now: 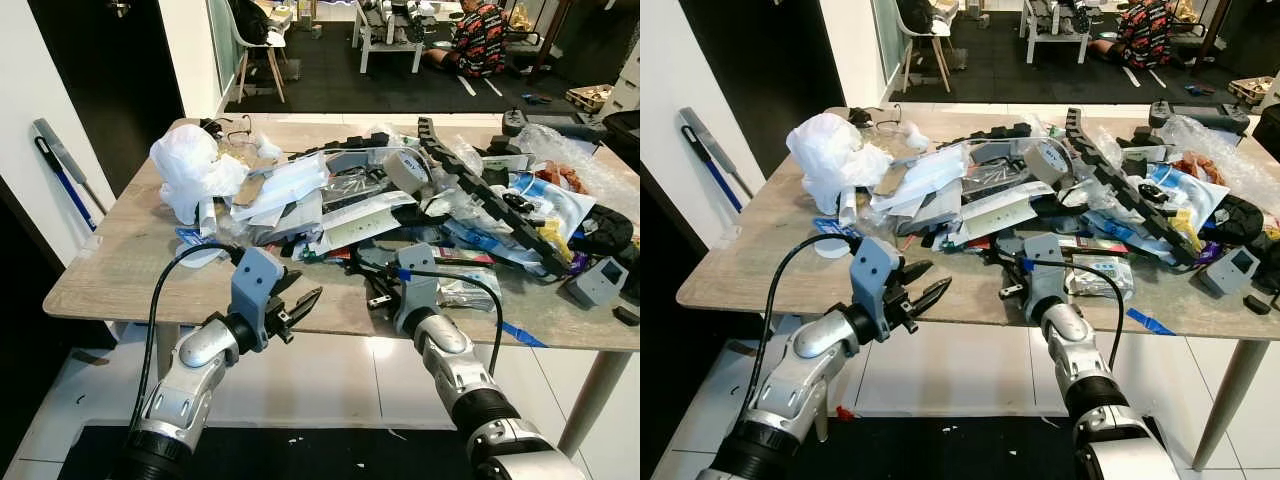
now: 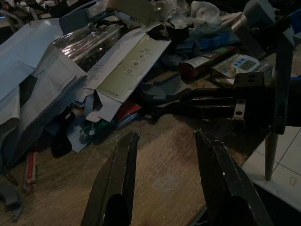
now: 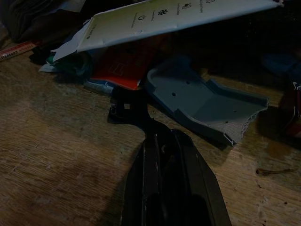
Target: Picking trash to rubbish bin
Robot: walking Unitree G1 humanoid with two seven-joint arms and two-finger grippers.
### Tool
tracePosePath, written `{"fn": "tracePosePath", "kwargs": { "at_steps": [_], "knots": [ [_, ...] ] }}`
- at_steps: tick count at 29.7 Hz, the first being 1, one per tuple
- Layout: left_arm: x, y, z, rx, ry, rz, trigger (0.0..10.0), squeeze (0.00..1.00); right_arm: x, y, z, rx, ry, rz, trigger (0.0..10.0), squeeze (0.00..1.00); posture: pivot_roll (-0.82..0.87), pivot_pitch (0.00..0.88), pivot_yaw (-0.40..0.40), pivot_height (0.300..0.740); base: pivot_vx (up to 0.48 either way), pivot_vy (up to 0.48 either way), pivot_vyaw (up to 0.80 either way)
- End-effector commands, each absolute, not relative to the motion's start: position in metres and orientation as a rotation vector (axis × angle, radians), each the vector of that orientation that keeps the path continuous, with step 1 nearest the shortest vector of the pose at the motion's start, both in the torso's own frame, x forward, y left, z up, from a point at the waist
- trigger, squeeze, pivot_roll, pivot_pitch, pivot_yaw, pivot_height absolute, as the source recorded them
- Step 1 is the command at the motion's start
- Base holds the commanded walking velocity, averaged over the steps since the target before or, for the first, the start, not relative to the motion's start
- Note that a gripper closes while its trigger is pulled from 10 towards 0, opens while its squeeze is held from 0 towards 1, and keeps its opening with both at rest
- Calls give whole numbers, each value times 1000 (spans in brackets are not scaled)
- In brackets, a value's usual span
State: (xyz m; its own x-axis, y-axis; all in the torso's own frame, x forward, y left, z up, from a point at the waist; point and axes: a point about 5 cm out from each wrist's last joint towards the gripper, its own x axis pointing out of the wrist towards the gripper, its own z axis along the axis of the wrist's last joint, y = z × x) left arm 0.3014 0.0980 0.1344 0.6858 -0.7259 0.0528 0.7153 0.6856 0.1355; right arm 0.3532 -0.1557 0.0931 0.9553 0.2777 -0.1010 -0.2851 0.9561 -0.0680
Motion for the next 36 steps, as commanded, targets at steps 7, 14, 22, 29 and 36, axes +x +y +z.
{"fn": "tracePosePath", "kwargs": {
  "at_steps": [7,14,22,29,36],
  "knots": [
    [301,102,133,114,-90,-811,10000,0,350,-155,91,-61,74,275,0,0,-27,79,58,740,0,0,0],
    [301,108,134,102,-93,-800,10000,0,341,-131,117,6,-93,352,0,0,-28,72,57,740,0,0,0],
    [302,112,135,98,-93,-794,10000,0,321,-106,142,25,-196,423,0,0,-39,74,56,740,0,0,0],
    [306,111,135,106,-96,-752,10000,0,325,-126,133,-134,-135,306,10000,1000,-41,75,45,740,0,0,0],
    [307,112,134,93,-100,-730,10000,0,327,-149,132,-241,-65,224,10000,1000,-60,85,34,740,0,0,0]
  ]
}}
